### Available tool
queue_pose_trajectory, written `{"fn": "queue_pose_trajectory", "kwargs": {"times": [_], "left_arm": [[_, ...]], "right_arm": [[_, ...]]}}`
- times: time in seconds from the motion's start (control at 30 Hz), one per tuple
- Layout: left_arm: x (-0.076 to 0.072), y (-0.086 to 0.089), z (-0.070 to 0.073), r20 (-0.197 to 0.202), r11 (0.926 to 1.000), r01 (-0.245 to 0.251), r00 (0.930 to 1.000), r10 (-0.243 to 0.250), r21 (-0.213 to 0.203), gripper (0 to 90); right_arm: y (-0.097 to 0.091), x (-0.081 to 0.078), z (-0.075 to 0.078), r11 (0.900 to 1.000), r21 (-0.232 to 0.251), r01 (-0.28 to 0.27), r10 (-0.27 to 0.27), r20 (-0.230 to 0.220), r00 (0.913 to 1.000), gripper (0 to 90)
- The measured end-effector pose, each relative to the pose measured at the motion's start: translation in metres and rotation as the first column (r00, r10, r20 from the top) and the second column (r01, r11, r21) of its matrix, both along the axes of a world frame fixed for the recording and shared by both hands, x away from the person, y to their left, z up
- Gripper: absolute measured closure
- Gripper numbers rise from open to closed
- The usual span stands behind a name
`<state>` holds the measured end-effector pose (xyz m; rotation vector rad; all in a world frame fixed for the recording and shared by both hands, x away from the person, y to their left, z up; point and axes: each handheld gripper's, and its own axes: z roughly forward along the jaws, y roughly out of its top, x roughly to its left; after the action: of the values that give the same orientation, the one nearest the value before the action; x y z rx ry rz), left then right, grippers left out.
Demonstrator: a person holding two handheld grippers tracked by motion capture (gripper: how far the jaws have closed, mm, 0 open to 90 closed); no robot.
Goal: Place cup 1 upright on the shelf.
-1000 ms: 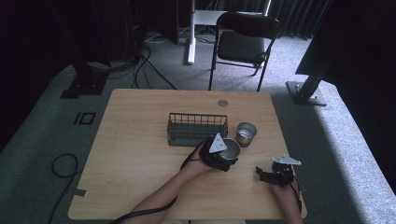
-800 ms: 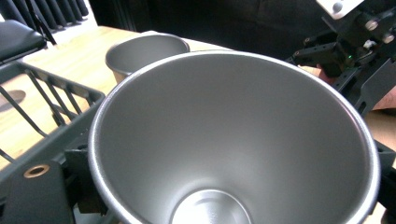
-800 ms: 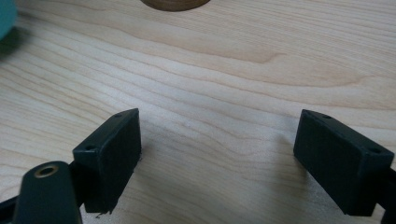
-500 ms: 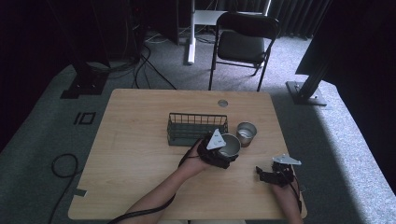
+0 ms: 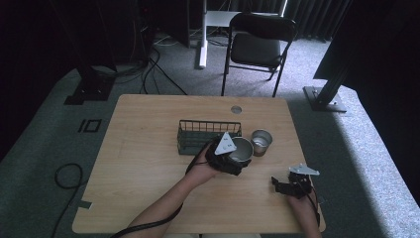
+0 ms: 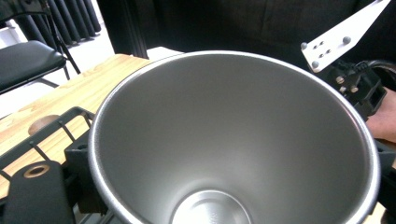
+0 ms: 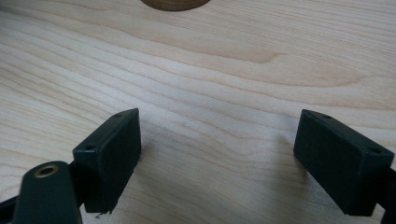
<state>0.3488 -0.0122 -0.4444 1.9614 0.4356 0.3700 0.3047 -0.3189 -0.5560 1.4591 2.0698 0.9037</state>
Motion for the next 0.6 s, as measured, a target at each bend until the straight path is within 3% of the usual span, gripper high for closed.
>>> {"fn": "queue_pose_trajectory", "kwargs": {"times": [0.6], "left_arm": [[0.002,0.027,0.029,0.029,0.9959,-0.088,0.9956,0.089,-0.017,14.1]], "right_arm": [[0.0,0.0,0.0,1.0,0.0,0.001,-0.001,0.001,1.0,14.7]]}}
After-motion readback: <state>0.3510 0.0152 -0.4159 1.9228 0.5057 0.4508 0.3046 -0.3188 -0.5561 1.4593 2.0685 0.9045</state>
